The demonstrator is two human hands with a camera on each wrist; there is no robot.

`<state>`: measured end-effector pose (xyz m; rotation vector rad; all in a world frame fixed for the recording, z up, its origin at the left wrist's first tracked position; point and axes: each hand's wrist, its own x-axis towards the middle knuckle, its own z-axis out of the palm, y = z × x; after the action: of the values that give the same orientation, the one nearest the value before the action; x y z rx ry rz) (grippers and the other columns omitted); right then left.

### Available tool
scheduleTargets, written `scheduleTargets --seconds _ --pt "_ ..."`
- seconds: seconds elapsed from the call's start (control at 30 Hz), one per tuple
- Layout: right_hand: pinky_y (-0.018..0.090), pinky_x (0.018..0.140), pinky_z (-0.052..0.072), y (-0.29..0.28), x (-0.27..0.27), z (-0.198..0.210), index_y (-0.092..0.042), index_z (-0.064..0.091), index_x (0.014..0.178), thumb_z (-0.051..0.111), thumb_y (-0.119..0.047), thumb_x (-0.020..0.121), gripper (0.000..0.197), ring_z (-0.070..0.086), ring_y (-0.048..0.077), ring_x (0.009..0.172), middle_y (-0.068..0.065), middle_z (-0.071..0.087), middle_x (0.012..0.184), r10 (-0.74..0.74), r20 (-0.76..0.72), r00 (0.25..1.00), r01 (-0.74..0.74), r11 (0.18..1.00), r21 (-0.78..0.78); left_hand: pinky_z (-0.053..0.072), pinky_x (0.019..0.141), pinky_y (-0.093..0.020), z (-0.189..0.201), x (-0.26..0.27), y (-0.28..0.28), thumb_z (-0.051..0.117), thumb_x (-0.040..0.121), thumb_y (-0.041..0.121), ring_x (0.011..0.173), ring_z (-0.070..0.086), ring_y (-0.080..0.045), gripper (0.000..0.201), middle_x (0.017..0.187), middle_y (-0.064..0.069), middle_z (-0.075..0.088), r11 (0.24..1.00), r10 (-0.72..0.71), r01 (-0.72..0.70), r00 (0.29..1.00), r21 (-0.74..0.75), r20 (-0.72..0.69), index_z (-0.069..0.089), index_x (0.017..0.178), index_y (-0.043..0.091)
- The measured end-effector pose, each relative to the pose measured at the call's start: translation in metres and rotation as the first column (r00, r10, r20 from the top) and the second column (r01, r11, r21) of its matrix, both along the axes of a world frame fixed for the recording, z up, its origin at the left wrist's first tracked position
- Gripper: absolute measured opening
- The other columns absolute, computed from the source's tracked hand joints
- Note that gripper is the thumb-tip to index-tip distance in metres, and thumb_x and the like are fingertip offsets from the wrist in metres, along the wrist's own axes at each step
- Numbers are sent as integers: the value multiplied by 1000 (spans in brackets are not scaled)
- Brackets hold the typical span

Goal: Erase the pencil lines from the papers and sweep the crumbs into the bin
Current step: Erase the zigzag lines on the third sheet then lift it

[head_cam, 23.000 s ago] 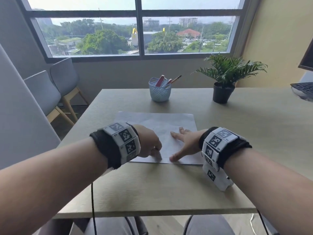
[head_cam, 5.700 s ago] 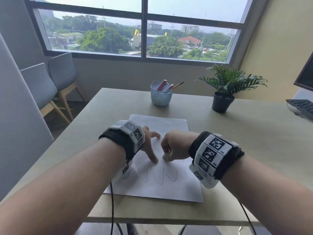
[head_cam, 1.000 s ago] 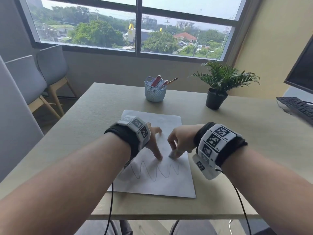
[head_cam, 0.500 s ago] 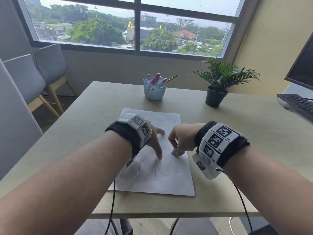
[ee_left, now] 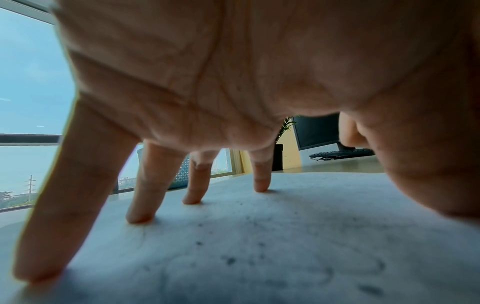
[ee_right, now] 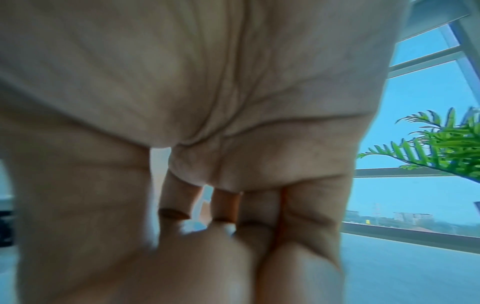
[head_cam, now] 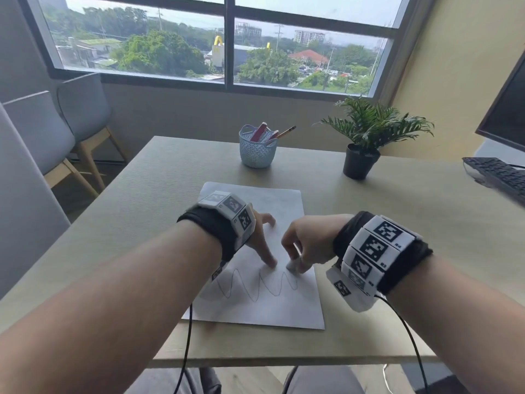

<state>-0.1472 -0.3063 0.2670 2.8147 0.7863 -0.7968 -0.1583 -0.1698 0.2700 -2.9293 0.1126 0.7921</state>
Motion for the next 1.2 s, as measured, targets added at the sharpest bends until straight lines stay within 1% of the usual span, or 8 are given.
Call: scheduleTargets --seconds 0.13,0.23,0.33,0.47,0.6,0.77,0.97,1.2 --pt "22 55 44 -3 12 5 -20 66 87 72 -41 81 22 57 14 60 3 68 79 -63 28 998 63 998 -19 37 98 -41 -1 0 -2 71 65 70 128 40 -32 101 147 -7 27 1000 10 -10 1000 8 -10 17 146 43" --pt "21 52 42 -2 10 4 -17 65 85 71 -33 83 18 54 12 57 -2 62 70 -65 72 995 66 998 -7 32 105 -43 0 0 -2 69 67 69 137 30 -33 106 156 -7 15 1000 8 -8 1000 10 -24 6 149 45" --pt "22 53 43 -1 4 2 -16 65 86 70 -29 83 14 55 15 59 3 65 78 -34 10 999 34 999 -23 30 107 -45 2 1 -2 68 66 71 139 26 -33 106 157 -7 10 1000 4 -3 999 30 -31 3 148 49" --pt "21 52 43 -3 13 7 -21 66 87 71 -41 81 21 56 13 60 3 69 84 -71 2 997 71 996 -53 29 108 -46 2 2 -2 68 66 71 140 25 -33 106 158 -6 10 999 4 -3 999 34 -44 4 148 49" --pt "20 49 39 0 18 8 -16 65 87 71 -34 84 19 50 10 53 -4 57 63 -80 104 991 86 995 -50 28 108 -46 2 2 -1 67 68 71 140 24 -33 105 158 -4 11 1000 1 0 999 27 -46 5 149 47" --pt "21 51 41 4 5 4 -15 67 88 71 -31 84 17 52 12 55 1 63 76 -26 -27 999 25 998 -51 30 108 -46 0 4 -1 68 64 73 139 27 -34 107 156 -7 11 999 5 -4 999 44 -34 6 147 50" --pt "21 50 41 2 19 9 -14 65 87 70 -28 85 15 50 10 55 -4 57 65 -92 105 990 98 993 -59 29 108 -48 0 4 -2 67 63 75 138 26 -35 107 155 -8 12 999 3 -1 999 52 -38 6 147 51" --pt "21 51 39 7 9 6 -15 63 83 69 -28 85 14 50 11 58 -4 57 67 -23 57 998 28 997 -77 30 107 -47 0 5 -2 66 63 76 137 27 -34 107 155 -8 13 998 -6 8 1000 68 -30 5 147 51"
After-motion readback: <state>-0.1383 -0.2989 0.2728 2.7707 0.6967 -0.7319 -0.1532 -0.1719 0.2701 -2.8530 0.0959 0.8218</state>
